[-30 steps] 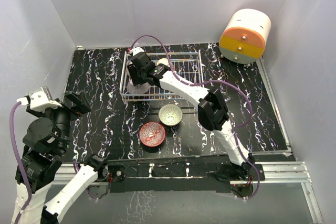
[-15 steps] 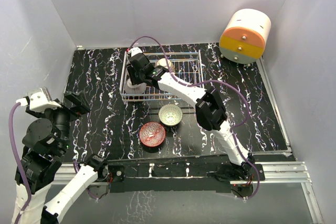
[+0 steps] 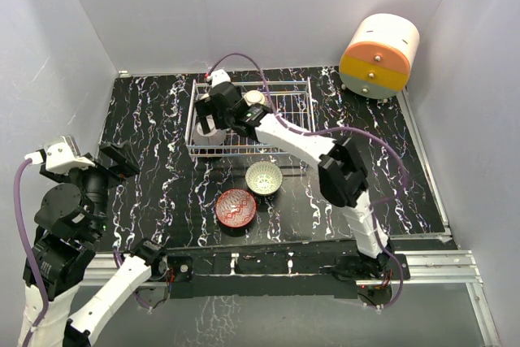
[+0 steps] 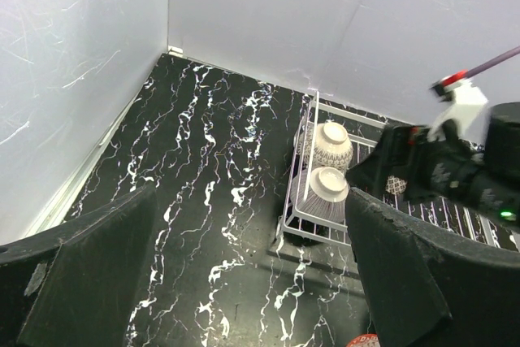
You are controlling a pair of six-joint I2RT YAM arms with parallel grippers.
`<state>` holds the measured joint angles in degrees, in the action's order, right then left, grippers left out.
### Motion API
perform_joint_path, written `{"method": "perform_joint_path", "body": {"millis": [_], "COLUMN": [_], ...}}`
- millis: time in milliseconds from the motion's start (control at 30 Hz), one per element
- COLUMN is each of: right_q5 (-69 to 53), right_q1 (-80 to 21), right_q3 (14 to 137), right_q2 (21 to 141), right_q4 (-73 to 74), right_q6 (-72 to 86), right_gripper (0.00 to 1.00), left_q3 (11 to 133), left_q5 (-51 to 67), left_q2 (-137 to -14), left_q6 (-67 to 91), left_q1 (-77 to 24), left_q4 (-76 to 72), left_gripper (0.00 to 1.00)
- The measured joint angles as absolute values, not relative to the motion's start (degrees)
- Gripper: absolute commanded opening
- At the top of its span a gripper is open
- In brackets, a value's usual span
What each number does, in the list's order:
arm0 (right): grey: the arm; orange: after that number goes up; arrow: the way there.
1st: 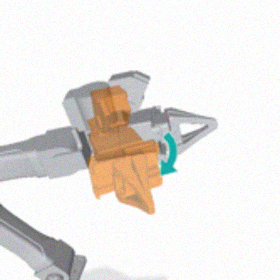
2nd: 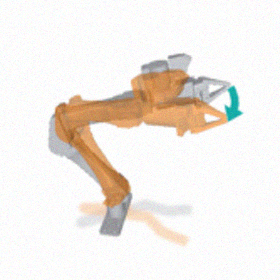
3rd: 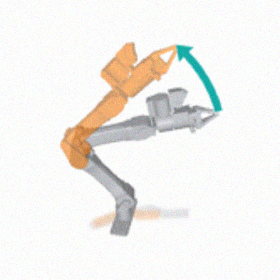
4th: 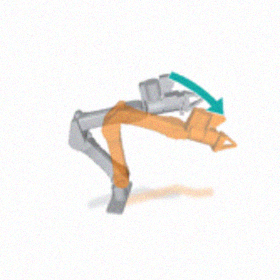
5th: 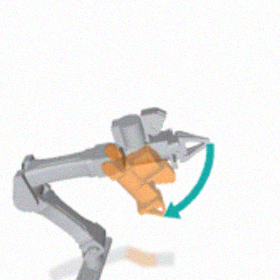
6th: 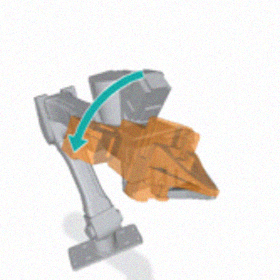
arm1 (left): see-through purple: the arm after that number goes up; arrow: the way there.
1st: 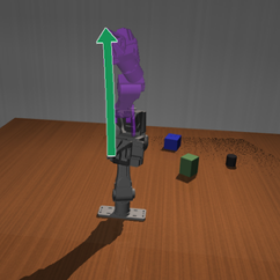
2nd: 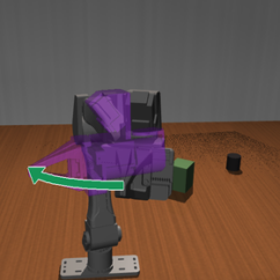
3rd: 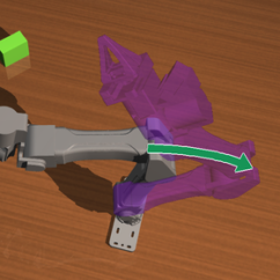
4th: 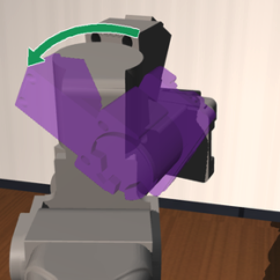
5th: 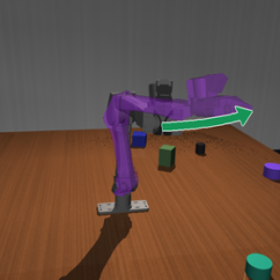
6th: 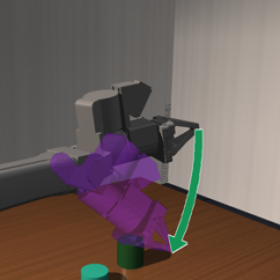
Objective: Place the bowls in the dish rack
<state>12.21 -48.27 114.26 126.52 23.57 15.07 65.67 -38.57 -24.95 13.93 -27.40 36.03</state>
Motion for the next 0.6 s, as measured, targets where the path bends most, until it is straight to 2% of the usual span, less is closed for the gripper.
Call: {"method": "perform_joint_path", "body": {"millis": [267,600], "right_q5": [15.64,19.11], "right_q1": [-48.38,-51.66], "right_q3": [105.49,80.47], "right_q2": [110.28,88.79], "right_q4": [21.32,26.50], "right_q6": [13.47,15.92], "right_gripper": [0.99,0.96], "left_q3": [66.02,65.82], "left_q5": [-38.57,-37.12], "left_q2": [-25.36,-27.55], "left_q6": [13.93,13.96], "left_q1": [-27.40,-27.42], "left_q4": [35.99,33.87], "left_gripper": [0.97,0.97]}}
